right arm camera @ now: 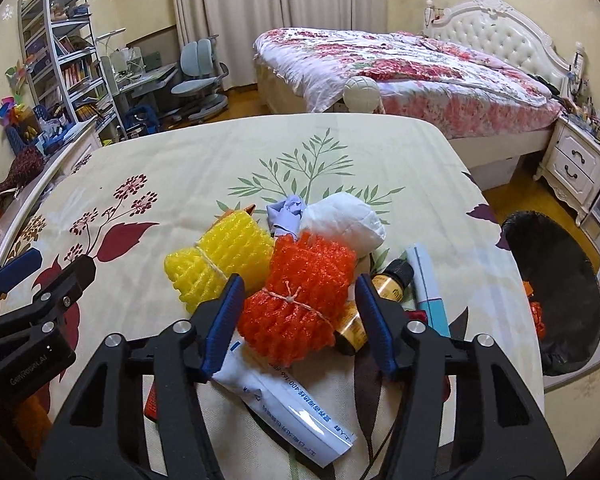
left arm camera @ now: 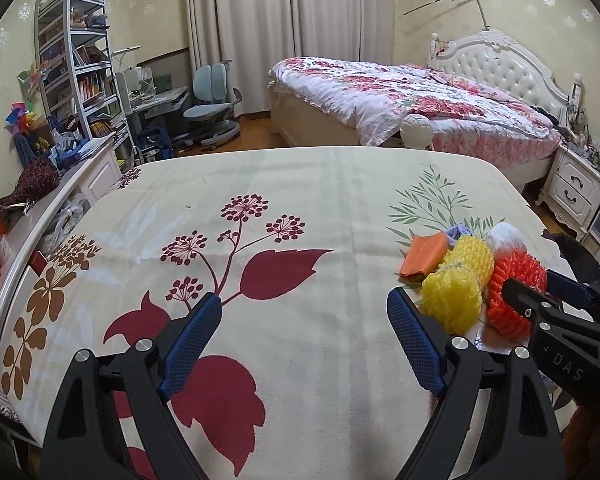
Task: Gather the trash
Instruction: 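Return both grippers to the pile on the bed, then grasp the orange mesh net with the right gripper while the left gripper grasps the yellow mesh net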
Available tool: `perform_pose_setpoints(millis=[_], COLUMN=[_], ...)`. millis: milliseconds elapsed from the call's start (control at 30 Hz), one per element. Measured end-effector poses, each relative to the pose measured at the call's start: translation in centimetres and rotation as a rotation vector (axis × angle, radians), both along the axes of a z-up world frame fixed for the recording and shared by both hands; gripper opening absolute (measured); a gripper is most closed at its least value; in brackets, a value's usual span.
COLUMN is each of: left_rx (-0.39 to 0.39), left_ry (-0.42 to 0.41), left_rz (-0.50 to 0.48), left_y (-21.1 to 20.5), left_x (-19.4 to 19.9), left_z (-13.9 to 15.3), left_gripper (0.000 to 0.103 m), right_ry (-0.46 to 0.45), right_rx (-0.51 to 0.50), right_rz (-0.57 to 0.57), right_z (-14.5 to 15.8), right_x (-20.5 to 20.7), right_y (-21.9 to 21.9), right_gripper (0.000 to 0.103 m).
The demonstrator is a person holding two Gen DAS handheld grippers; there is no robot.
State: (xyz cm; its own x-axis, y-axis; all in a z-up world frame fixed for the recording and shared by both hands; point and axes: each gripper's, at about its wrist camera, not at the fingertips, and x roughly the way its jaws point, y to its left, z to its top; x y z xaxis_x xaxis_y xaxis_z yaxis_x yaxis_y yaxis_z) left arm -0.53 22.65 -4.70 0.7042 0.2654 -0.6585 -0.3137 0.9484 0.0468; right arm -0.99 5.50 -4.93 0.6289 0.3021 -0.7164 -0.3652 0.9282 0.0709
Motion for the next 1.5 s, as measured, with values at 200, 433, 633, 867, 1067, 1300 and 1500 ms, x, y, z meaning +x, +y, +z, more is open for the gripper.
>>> perform_pose_setpoints(millis=[200,433,633,867,1067,1300,1500], left_rx=[-0.008,-0.022,-0.026,0.012,0.013,0.048,-0.003], left_ry=[0.004,0.001,0.010,0.049,0.103,0.093,0.064], left_rz=[-0.027,-0.082,-0.132,-0.200,-0.256,-0.305,-0.301], left_y=[-1.0,-2.9,-4.7,-7.0,-8.0,-9.1,-8.6], left_x=[0.4,1.1,2.4,4.4,5.4,4.9,3.7], left_z=[-0.2,0.0,0.0,-0.8,-1.9,-1.6,-0.2], left_gripper=[0.084,0.084,0.084,0.082,0.052,0.036,0.035], right_ry=[-0.003,-0.044,-0.081,-0.074,-0.061,-0.053,-0.068], right_rx=[0.032,0.064,0.062,0.076,0.089,0.099,0.094], right_rz=[0.015,0.002,-0.053,-0.139,-0.175,-0.180,-0.181], right_z=[0.3,2.2,3.1,2.7,2.1,1.5,1.7], right_x=[-0.3,-0.8,-0.9,-0.2,0.4,0.4,0.2], right_y=[-0.5,-2.4,-5.4,-9.5,-11.4,-11.8,-12.2], right_gripper=[0.034,0.034,0.034,0.034,0.034,0.034,0.034])
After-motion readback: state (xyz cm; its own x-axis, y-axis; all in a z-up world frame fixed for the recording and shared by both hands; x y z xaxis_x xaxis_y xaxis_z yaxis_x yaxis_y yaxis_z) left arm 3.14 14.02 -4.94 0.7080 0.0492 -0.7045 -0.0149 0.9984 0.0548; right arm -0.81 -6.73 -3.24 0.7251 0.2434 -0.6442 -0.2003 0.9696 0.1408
